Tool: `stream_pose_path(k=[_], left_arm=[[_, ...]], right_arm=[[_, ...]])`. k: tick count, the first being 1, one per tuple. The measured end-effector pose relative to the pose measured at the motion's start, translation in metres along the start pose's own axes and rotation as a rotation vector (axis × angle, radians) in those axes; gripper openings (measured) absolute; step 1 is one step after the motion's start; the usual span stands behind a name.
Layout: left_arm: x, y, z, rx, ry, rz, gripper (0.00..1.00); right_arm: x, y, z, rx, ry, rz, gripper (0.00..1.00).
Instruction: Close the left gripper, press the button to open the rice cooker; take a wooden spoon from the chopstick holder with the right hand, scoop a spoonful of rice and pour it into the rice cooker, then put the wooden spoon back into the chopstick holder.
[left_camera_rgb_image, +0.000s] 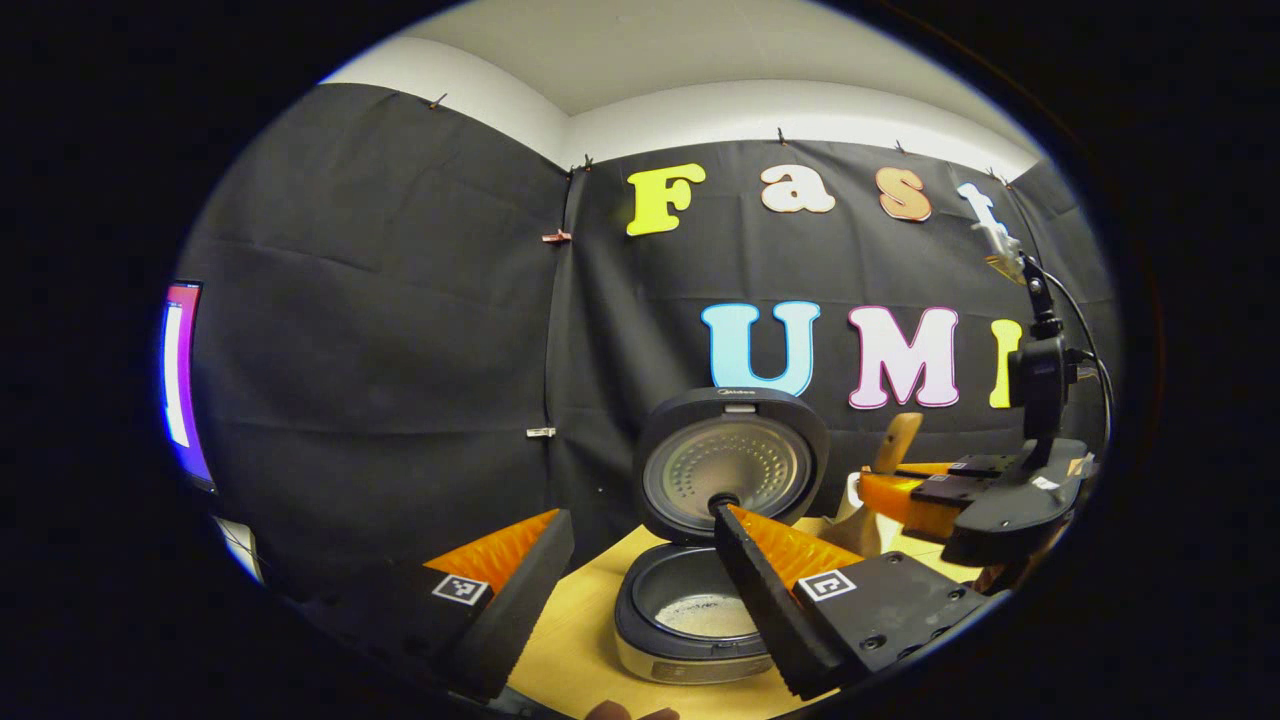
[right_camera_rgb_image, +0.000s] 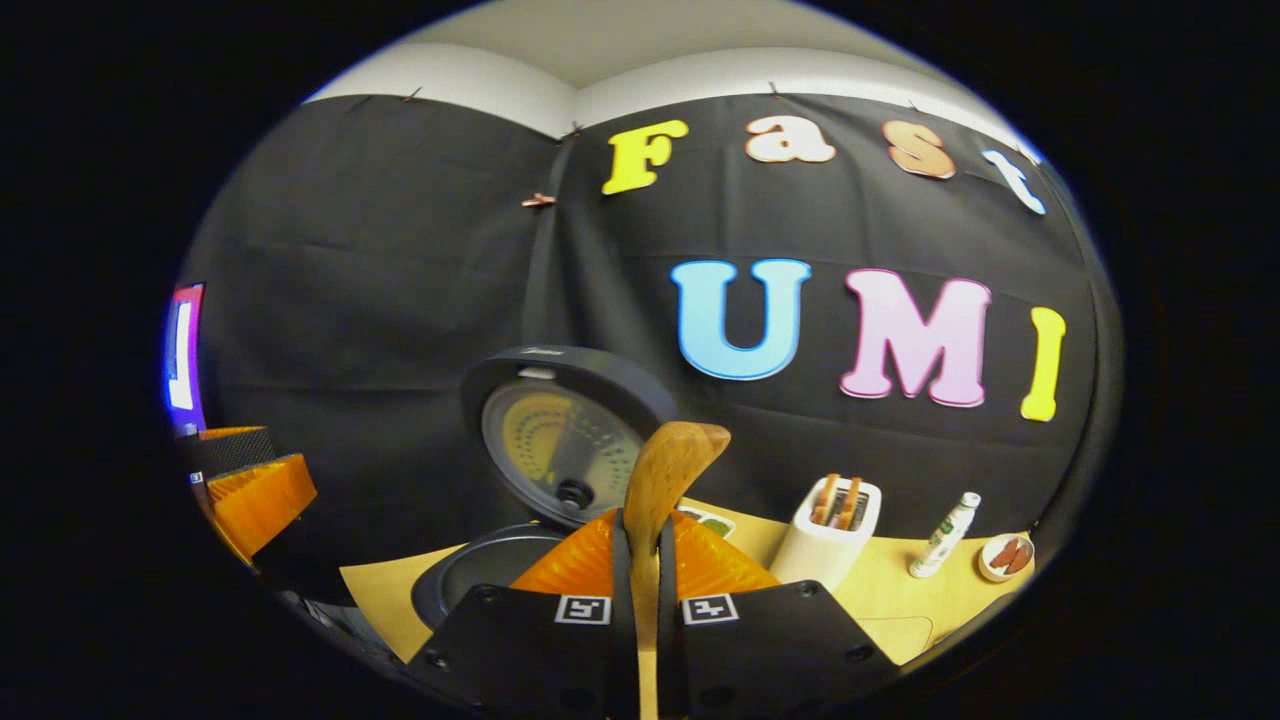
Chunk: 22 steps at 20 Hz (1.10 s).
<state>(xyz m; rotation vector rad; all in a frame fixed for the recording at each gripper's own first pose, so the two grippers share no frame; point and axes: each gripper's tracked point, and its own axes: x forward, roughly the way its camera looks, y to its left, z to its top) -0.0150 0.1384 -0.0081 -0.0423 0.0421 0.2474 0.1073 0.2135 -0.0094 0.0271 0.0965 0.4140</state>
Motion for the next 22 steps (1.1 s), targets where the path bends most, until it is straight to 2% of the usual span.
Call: stream_pose_path(k=[5, 11, 13, 15, 16, 17, 22], left_arm=[[-0.002, -0.045, 0.002, 0.003, 0.003, -0.044, 0.96], [-0.007, -0.116, 0.002, 0.016, 0.013, -0.102, 0.96], [-0.009, -0.137, 0.003, 0.029, 0.014, -0.119, 0.96], [-0.009, -0.155, 0.002, 0.044, 0.017, -0.127, 0.96], [-0.01, -0.163, 0.004, 0.048, 0.019, -0.129, 0.96], [-0.01, -0.171, 0.004, 0.052, 0.02, -0.13, 0.96], [-0.015, -0.206, 0.005, 0.067, 0.019, -0.138, 0.96]], right_arm=[[-0.035, -0.113, -0.013, 0.052, 0.018, -0.178, 0.11], [-0.097, -0.272, -0.038, 0.152, 0.032, -0.436, 0.11], [-0.112, -0.312, -0.049, 0.181, 0.038, -0.496, 0.11], [-0.126, -0.348, -0.059, 0.198, 0.046, -0.542, 0.11], [-0.131, -0.362, -0.064, 0.203, 0.049, -0.562, 0.15], [-0.136, -0.376, -0.068, 0.208, 0.051, -0.577, 0.11], [-0.156, -0.424, -0.094, 0.237, 0.076, -0.645, 0.11]])
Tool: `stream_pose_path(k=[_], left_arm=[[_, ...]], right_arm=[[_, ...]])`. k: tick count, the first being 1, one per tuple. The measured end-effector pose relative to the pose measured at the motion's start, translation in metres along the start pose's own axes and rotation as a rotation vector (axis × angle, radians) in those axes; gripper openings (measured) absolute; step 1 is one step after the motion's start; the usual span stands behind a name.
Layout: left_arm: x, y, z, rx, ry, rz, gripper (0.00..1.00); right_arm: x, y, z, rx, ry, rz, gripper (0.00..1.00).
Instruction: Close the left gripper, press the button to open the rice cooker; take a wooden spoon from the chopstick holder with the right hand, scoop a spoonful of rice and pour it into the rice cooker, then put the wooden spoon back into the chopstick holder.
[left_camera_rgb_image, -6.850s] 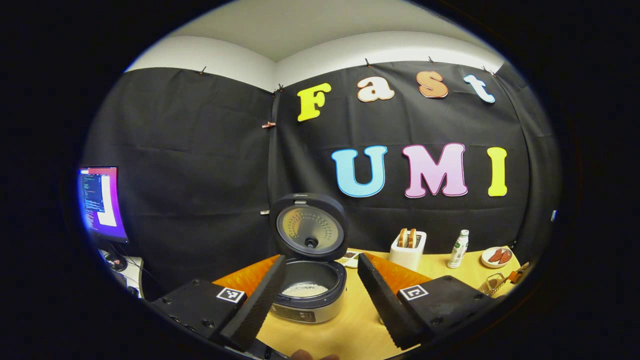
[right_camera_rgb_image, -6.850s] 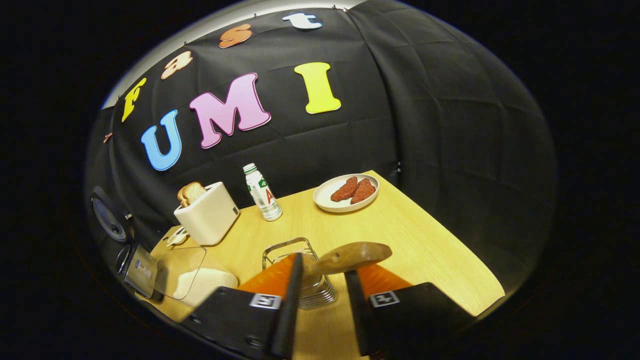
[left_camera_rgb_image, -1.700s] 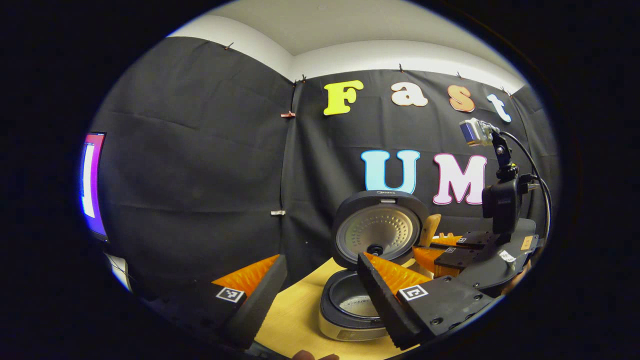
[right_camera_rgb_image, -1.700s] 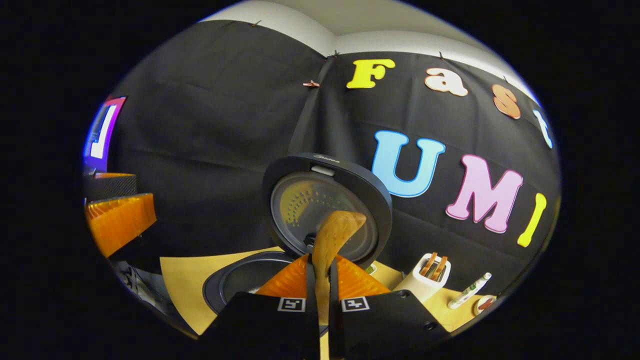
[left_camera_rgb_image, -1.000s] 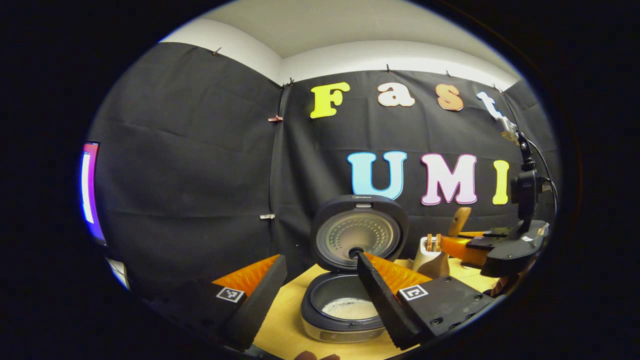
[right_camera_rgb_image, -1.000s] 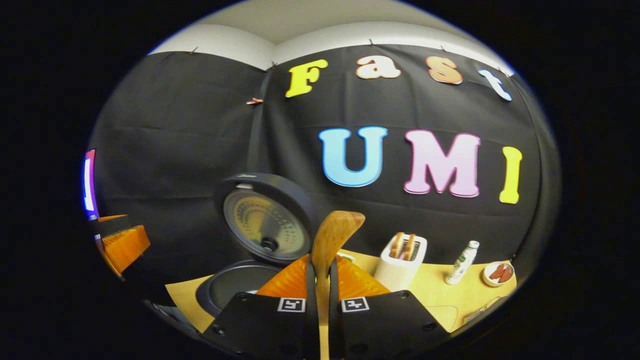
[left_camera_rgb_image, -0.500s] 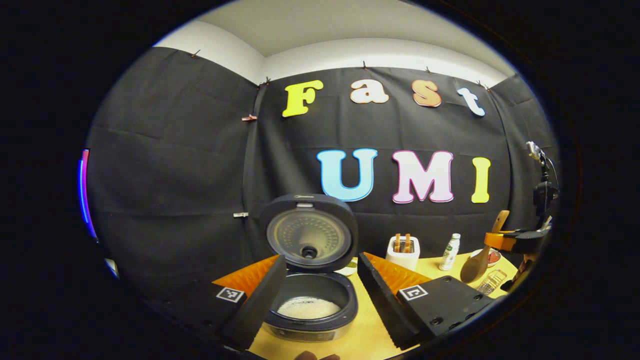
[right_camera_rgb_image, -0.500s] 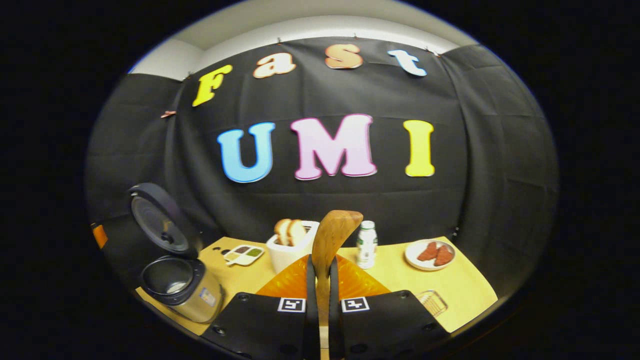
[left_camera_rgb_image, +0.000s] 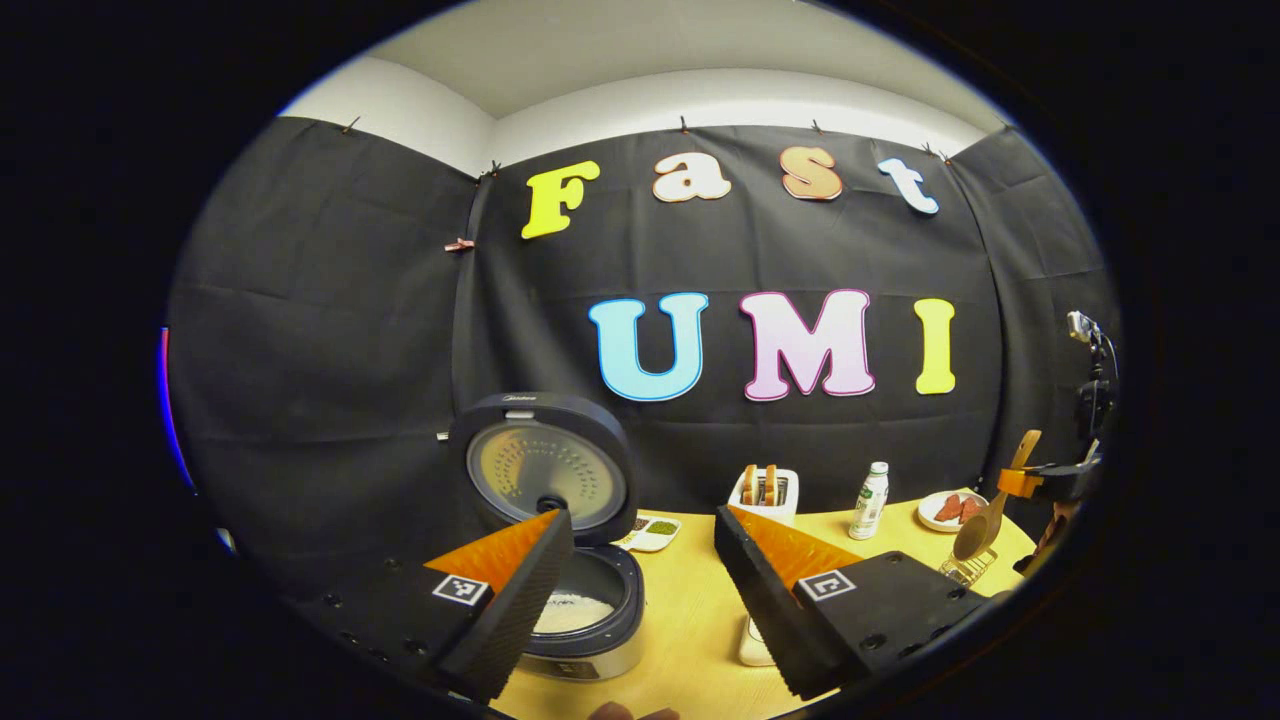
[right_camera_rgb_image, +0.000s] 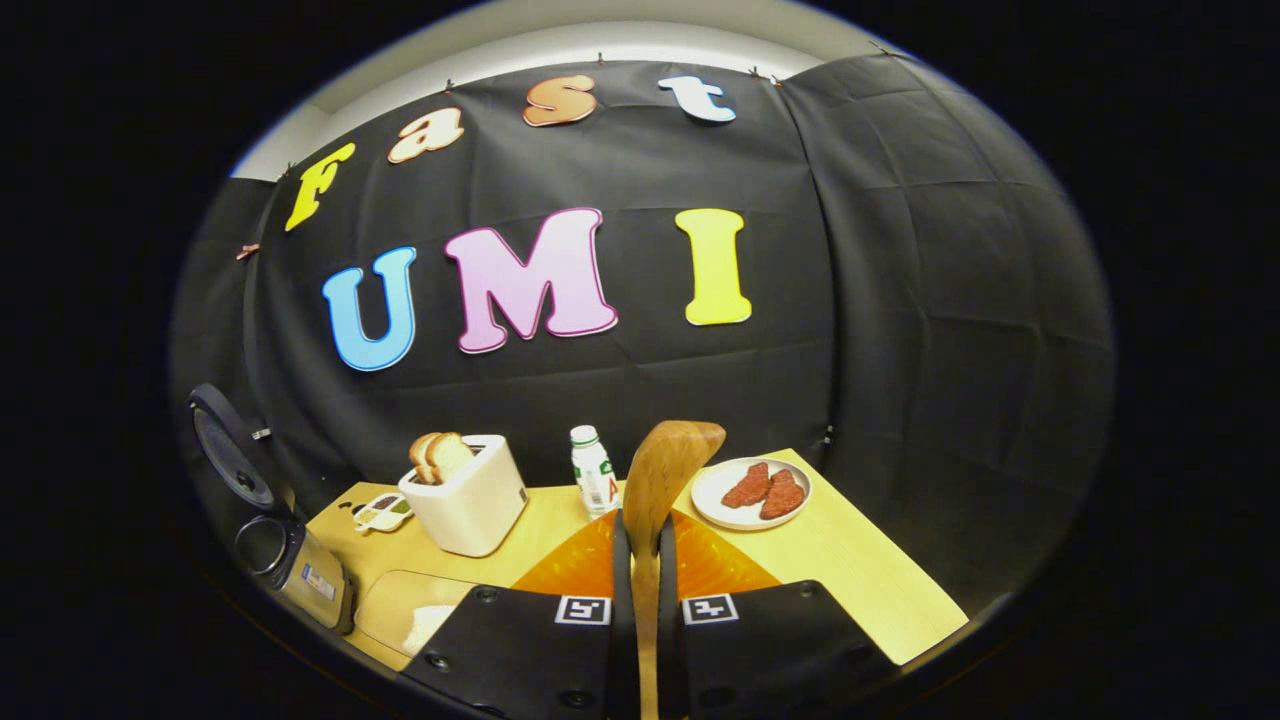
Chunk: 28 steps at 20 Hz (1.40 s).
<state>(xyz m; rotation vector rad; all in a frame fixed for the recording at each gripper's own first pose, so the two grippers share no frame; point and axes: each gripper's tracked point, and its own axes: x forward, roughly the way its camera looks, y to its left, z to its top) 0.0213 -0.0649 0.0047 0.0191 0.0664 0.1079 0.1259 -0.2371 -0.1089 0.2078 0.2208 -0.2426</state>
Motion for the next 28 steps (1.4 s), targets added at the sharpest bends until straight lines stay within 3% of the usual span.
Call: stream_pose_path(k=[1, 6, 7, 16, 20, 21, 22, 23, 24, 25, 26, 28], left_arm=[[-0.001, -0.005, 0.0, 0.0, 0.0, -0.001, 0.96], [-0.003, -0.023, 0.003, 0.023, -0.01, 0.001, 0.97], [-0.003, -0.025, 0.004, 0.024, -0.009, 0.0, 0.97], [-0.003, -0.03, 0.004, 0.02, -0.014, -0.013, 0.97], [-0.005, -0.027, 0.007, 0.012, -0.022, -0.019, 0.97], [-0.004, -0.025, 0.009, 0.009, -0.027, -0.017, 0.97], [-0.004, -0.022, 0.01, 0.008, -0.032, -0.015, 0.97], [-0.002, -0.018, 0.013, 0.008, -0.04, -0.01, 0.97], [0.001, -0.014, 0.015, 0.008, -0.048, -0.007, 0.97], [0.004, -0.009, 0.021, 0.012, -0.06, -0.003, 0.97], [0.008, -0.004, 0.025, 0.018, -0.072, 0.002, 0.97], [0.02, 0.012, 0.036, 0.02, -0.098, 0.012, 0.97]], right_arm=[[0.003, -0.007, -0.007, 0.003, 0.014, -0.003, 0.15], [0.012, -0.029, -0.031, -0.004, 0.072, -0.02, 0.07], [0.013, -0.029, -0.038, 0.002, 0.095, -0.013, 0.11], [0.008, -0.054, -0.084, 0.015, 0.251, -0.109, 0.15], [-0.002, -0.062, -0.075, 0.061, 0.241, -0.164, 0.25], [-0.005, -0.064, -0.073, 0.079, 0.241, -0.183, 0.19], [-0.009, -0.065, -0.073, 0.092, 0.249, -0.195, 0.19], [-0.014, -0.066, -0.073, 0.102, 0.253, -0.202, 0.19], [-0.019, -0.066, -0.075, 0.108, 0.259, -0.205, 0.28], [-0.023, -0.066, -0.076, 0.114, 0.267, -0.205, 0.19], [-0.029, -0.064, -0.079, 0.117, 0.275, -0.203, 0.28], [-0.041, -0.059, -0.075, 0.114, 0.259, -0.194, 0.28]])
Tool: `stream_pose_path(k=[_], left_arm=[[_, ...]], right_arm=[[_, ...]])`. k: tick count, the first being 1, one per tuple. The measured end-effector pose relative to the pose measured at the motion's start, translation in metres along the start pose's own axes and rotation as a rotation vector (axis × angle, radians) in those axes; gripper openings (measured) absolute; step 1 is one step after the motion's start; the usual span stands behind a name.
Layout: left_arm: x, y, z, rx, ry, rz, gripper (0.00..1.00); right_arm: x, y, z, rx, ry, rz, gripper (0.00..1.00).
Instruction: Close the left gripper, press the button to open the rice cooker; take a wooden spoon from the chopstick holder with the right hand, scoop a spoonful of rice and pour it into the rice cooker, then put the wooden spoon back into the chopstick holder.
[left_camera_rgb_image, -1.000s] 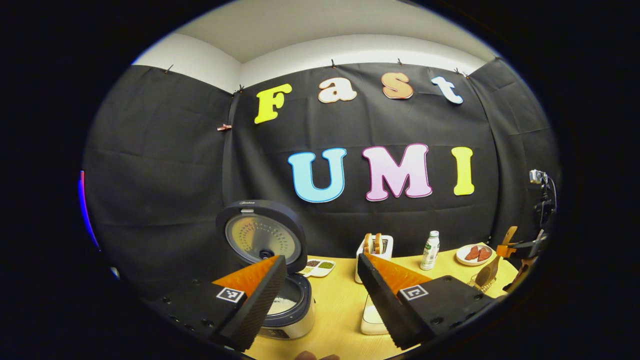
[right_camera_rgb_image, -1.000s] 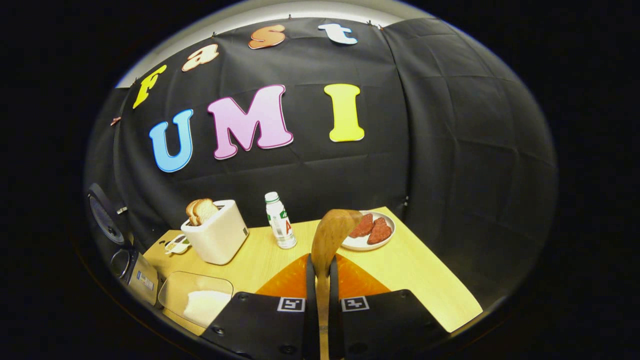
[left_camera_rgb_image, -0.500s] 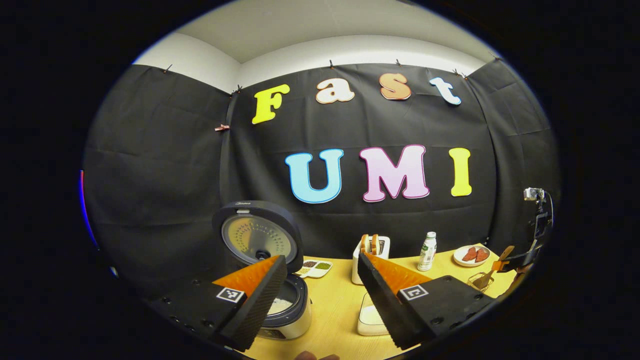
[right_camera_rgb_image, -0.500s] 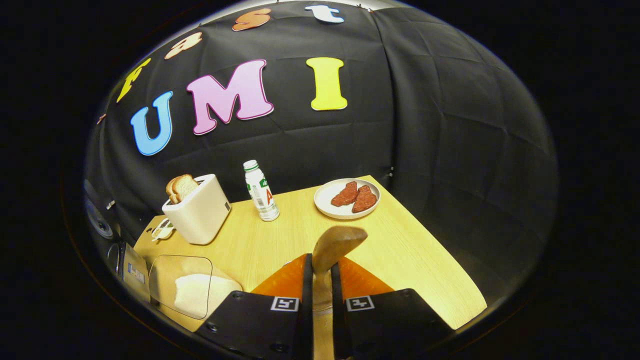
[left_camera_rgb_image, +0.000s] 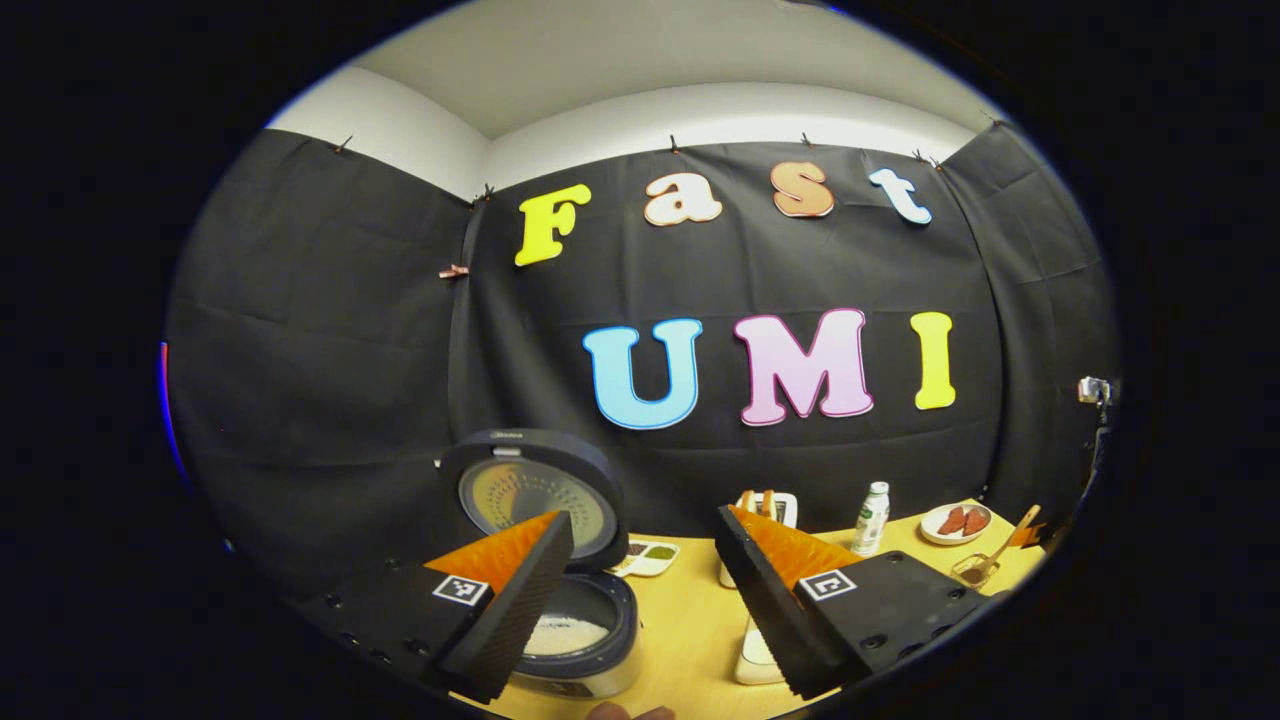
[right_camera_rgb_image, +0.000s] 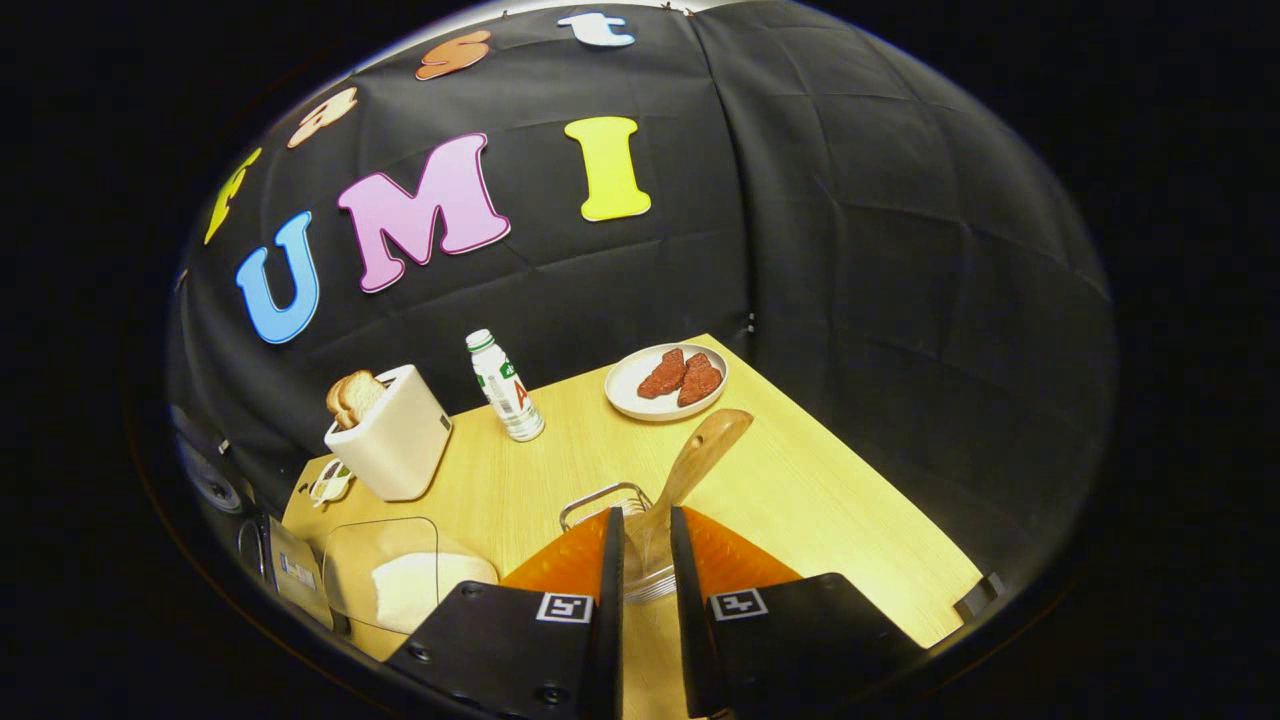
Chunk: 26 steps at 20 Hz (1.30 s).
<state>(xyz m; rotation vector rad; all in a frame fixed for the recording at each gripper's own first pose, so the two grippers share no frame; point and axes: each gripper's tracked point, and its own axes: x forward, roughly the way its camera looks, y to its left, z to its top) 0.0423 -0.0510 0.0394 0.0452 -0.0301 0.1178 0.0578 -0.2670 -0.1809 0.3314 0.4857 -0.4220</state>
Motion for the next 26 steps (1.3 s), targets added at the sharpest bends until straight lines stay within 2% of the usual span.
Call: stream_pose_path(k=[4, 5, 6, 7, 8, 9, 14, 17, 20, 26], left_arm=[[0.032, 0.036, 0.024, -0.002, -0.052, 0.024, 0.97], [0.042, 0.046, 0.033, 0.011, -0.072, 0.028, 0.97], [0.054, 0.054, 0.04, 0.021, -0.088, 0.028, 0.96], [0.066, 0.059, 0.047, 0.02, -0.094, 0.018, 0.96], [0.078, 0.061, 0.048, 0.012, -0.086, 0.0, 0.96], [0.089, 0.065, 0.048, 0.005, -0.073, -0.017, 0.96], [0.138, 0.098, 0.049, 0.051, -0.036, -0.004, 0.96], [0.162, 0.107, 0.049, 0.052, -0.019, -0.009, 0.99], [0.183, 0.115, 0.035, 0.056, 0.043, -0.004, 0.96], [0.207, 0.124, -0.002, 0.024, 0.184, -0.006, 0.96]], right_arm=[[-0.028, 0.034, 0.004, -0.04, -0.062, 0.089, 0.28], [-0.035, 0.045, 0.008, -0.052, -0.08, 0.112, 0.19], [-0.043, 0.055, 0.009, -0.062, -0.096, 0.133, 0.28], [-0.052, 0.068, 0.013, -0.072, -0.12, 0.16, 0.28], [-0.06, 0.08, 0.017, -0.084, -0.146, 0.184, 0.19], [-0.068, 0.092, 0.02, -0.098, -0.17, 0.205, 0.28], [-0.101, 0.138, 0.033, -0.194, -0.255, 0.265, 0.41], [-0.114, 0.158, 0.032, -0.226, -0.281, 0.293, 0.43], [-0.123, 0.172, 0.023, -0.26, -0.283, 0.318, 0.46], [-0.136, 0.186, 0.02, -0.291, -0.297, 0.342, 0.46]])
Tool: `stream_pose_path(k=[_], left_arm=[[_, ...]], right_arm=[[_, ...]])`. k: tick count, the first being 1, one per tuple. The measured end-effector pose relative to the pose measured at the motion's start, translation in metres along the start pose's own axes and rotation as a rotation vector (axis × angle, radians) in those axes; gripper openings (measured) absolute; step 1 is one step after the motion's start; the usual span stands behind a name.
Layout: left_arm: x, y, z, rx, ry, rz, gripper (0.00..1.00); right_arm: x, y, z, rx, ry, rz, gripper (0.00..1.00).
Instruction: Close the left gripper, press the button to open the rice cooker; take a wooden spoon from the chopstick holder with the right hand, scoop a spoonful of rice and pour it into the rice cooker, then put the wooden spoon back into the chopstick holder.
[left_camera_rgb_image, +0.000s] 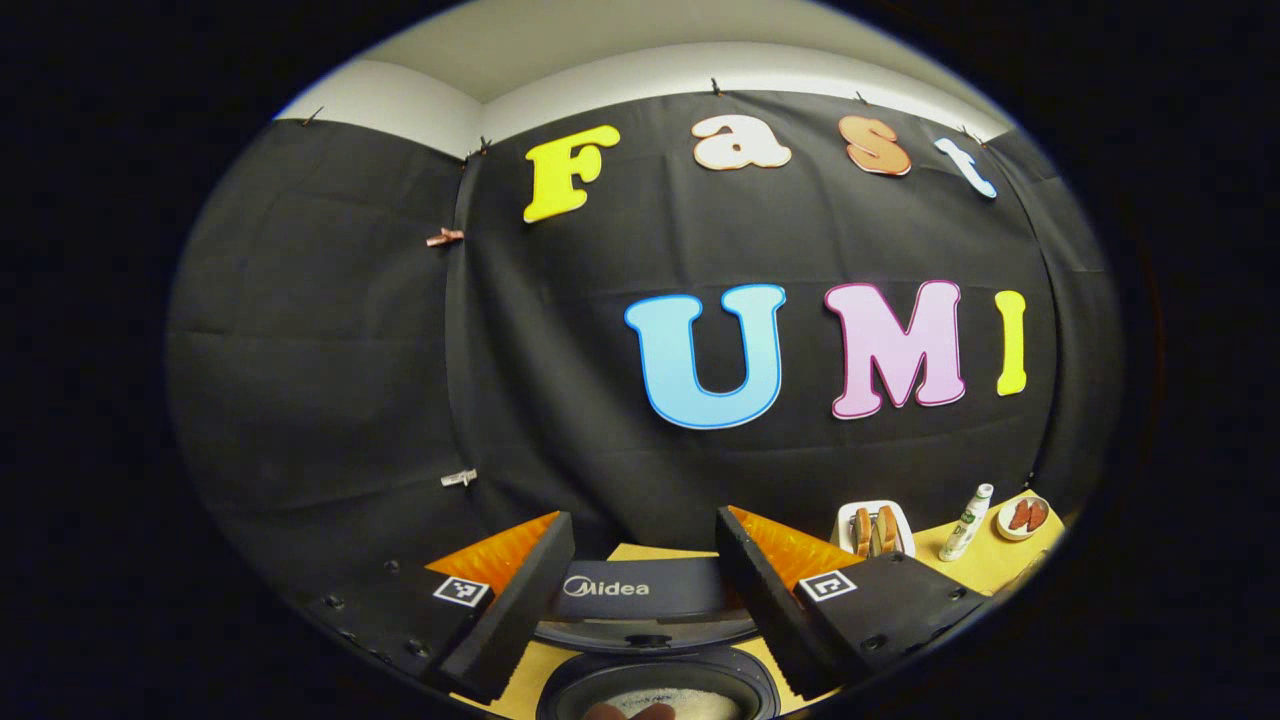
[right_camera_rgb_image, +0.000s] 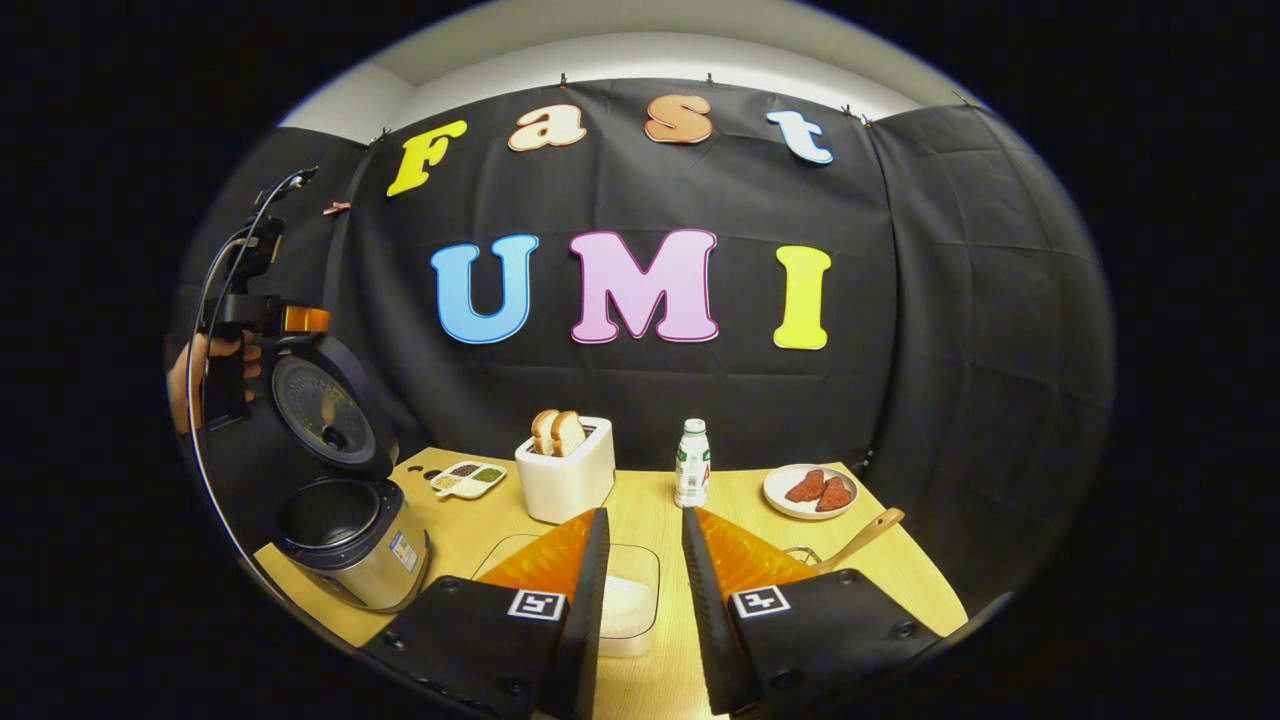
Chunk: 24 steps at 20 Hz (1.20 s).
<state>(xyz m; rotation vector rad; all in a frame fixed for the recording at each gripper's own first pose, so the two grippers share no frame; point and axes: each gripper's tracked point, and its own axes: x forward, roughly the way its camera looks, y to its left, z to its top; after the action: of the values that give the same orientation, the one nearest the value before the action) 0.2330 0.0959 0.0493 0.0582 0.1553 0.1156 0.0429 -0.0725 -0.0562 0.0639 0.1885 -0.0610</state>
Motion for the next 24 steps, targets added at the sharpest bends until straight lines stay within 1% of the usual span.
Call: stream_pose_path(k=[1, 2, 5, 9, 11, 12, 15, 18, 20, 24], left_arm=[[-0.001, 0.001, 0.002, 0.007, -0.005, -0.003, 0.99], [0.001, -0.002, -0.001, 0.007, 0.011, -0.011, 1.0], [-0.013, 0.0, -0.006, -0.014, 0.032, -0.021, 1.0], [-0.049, -0.002, -0.022, -0.03, 0.045, -0.021, 1.0], [-0.07, -0.006, -0.036, -0.014, 0.059, -0.02, 1.0], [-0.081, -0.006, -0.046, -0.004, 0.066, -0.02, 1.0], [-0.111, -0.006, -0.075, -0.05, 0.104, -0.006, 1.0], [-0.136, -0.01, -0.111, -0.039, 0.138, 0.01, 0.99], [-0.148, -0.012, -0.136, -0.057, 0.167, 0.016, 0.99], [-0.164, -0.018, -0.181, -0.053, 0.209, 0.03, 0.99]], right_arm=[[-0.001, 0.003, 0.0, 0.001, 0.0, 0.011, 0.46], [-0.002, 0.007, 0.001, 0.003, -0.002, 0.022, 0.46], [-0.002, 0.008, 0.001, 0.014, 0.001, 0.028, 0.46], [-0.004, 0.013, 0.002, 0.013, -0.004, 0.046, 0.46], [-0.007, 0.016, 0.001, 0.008, -0.004, 0.061, 0.46], [-0.009, 0.018, -0.001, 0.009, -0.002, 0.069, 0.46], [-0.01, 0.023, -0.005, 0.007, 0.006, 0.089, 0.46], [-0.011, 0.029, -0.01, 0.002, 0.014, 0.112, 0.46], [-0.012, 0.031, -0.013, -0.003, 0.02, 0.123, 0.46], [-0.014, 0.036, -0.021, 0.001, 0.039, 0.135, 0.46]])
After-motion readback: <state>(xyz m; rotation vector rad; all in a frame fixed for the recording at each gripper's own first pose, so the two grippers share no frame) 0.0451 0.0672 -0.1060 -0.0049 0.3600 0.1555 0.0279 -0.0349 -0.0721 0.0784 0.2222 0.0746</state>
